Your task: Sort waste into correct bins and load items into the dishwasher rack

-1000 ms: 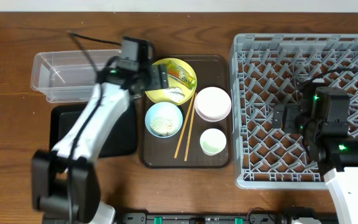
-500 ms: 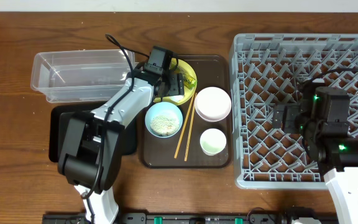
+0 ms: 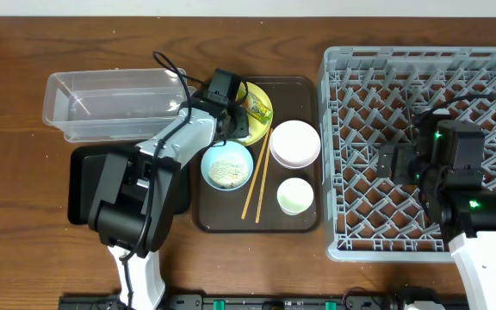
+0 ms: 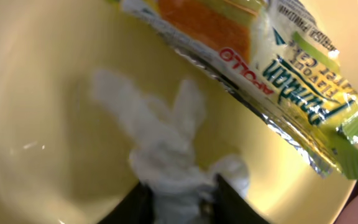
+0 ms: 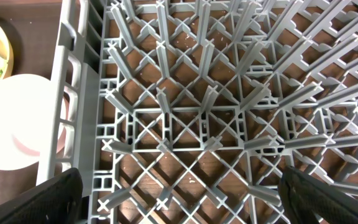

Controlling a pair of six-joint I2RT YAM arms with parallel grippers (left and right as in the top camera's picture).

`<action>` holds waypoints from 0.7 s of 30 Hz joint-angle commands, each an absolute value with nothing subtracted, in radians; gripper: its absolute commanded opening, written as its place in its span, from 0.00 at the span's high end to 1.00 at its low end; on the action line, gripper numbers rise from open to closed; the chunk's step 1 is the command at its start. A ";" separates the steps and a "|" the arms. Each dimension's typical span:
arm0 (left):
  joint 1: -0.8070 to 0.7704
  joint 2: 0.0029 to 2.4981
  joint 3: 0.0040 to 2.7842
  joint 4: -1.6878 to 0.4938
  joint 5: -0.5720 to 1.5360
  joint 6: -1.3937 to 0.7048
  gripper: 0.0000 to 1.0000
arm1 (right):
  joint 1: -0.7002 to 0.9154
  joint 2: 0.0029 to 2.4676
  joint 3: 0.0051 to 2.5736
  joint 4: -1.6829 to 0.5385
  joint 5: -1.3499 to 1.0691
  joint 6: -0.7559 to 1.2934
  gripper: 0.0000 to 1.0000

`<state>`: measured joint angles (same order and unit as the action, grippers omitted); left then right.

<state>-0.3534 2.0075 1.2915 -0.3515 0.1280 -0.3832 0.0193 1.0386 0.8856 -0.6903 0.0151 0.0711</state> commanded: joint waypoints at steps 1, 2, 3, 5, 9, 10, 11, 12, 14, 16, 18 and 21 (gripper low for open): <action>-0.342 1.992 1.308 -0.352 0.120 -0.379 0.81 | 0.026 1.032 0.911 -0.688 0.010 0.077 0.01; -0.337 1.979 1.308 -0.353 0.120 -0.379 0.85 | 0.026 1.032 0.911 -0.688 0.010 0.077 0.01; -0.332 1.964 1.308 -0.353 0.120 -0.379 0.87 | 0.026 1.032 0.911 -0.688 0.010 0.077 0.01; -0.316 1.917 1.308 -0.354 0.120 -0.380 0.89 | 0.026 1.032 0.911 -0.688 0.011 0.076 0.01; -0.273 1.799 1.308 -0.353 0.108 -0.379 0.89 | 0.026 1.032 0.911 -0.688 0.012 0.076 0.01; -0.257 1.763 1.308 -0.354 0.084 -0.379 0.89 | 0.026 1.032 0.911 -0.688 0.015 0.076 0.01; -0.240 1.734 1.308 -0.354 0.056 -0.379 0.89 | 0.026 1.032 0.911 -0.688 0.019 0.076 0.01; -0.226 1.712 1.308 -0.356 0.032 -0.380 0.89 | 0.026 1.032 0.911 -0.688 0.023 0.076 0.01; -0.188 1.671 1.308 -0.358 -0.015 -0.380 0.89 | 0.026 1.032 0.911 -0.688 0.025 0.077 0.01; -0.148 1.655 1.308 -0.356 -0.041 -0.394 0.89 | 0.026 1.032 0.911 -0.688 0.025 0.077 0.01; -0.105 1.660 1.307 -0.357 -0.054 -0.433 0.87 | 0.026 1.032 0.911 -0.688 0.025 0.077 0.01; -0.057 1.684 1.306 -0.360 -0.053 -0.475 0.69 | 0.026 1.032 0.911 -0.688 0.025 0.077 0.01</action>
<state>-0.0925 1.6466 1.3045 -0.3546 -0.0101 -0.4175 0.0193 1.0386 0.8856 -0.6903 0.0185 0.0711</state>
